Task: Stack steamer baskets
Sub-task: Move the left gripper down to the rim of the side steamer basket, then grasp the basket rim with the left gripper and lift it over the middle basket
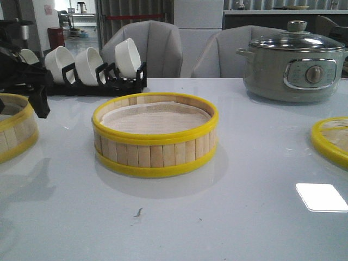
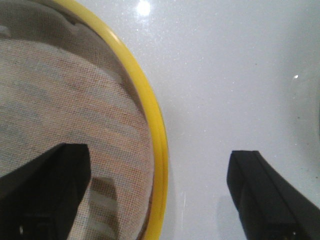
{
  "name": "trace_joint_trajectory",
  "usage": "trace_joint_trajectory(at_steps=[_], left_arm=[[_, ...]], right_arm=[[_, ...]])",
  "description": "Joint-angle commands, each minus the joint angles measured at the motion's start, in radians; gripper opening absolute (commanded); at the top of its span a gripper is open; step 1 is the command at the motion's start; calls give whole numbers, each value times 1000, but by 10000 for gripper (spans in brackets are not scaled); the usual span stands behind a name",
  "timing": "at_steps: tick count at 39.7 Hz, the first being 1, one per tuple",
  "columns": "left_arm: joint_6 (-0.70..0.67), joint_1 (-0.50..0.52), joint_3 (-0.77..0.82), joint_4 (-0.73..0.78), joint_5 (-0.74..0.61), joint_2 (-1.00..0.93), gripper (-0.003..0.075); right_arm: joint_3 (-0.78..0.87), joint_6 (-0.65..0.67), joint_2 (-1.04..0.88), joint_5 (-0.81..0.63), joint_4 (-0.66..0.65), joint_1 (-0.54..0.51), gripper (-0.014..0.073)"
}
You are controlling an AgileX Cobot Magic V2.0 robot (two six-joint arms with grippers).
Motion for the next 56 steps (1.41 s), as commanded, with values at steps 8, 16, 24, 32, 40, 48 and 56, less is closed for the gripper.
trace_joint_trajectory(at_steps=[8, 16, 24, 32, 40, 48, 56], left_arm=[[1, -5, -37, -6, -18, -8, 414], [1, -9, -59, -6, 13, -13, 113], [1, -78, -151, -6, 96, -33, 86], [1, -228, -306, -2, 154, -40, 86], [1, -414, -430, -2, 152, -34, 86], [1, -566, -444, 0, 89, -19, 86], [1, -644, -452, 26, 79, 33, 86]], right_arm=[[-39, -12, 0, -62, -7, -1, 511], [-39, -11, 0, -56, -7, -1, 511], [-39, -11, 0, -41, -7, -1, 511], [-39, -11, 0, -36, -7, -1, 511], [-39, -11, 0, -35, -7, -1, 511], [-39, -11, 0, -20, -7, -1, 511], [-39, -11, 0, -19, -7, -1, 511]])
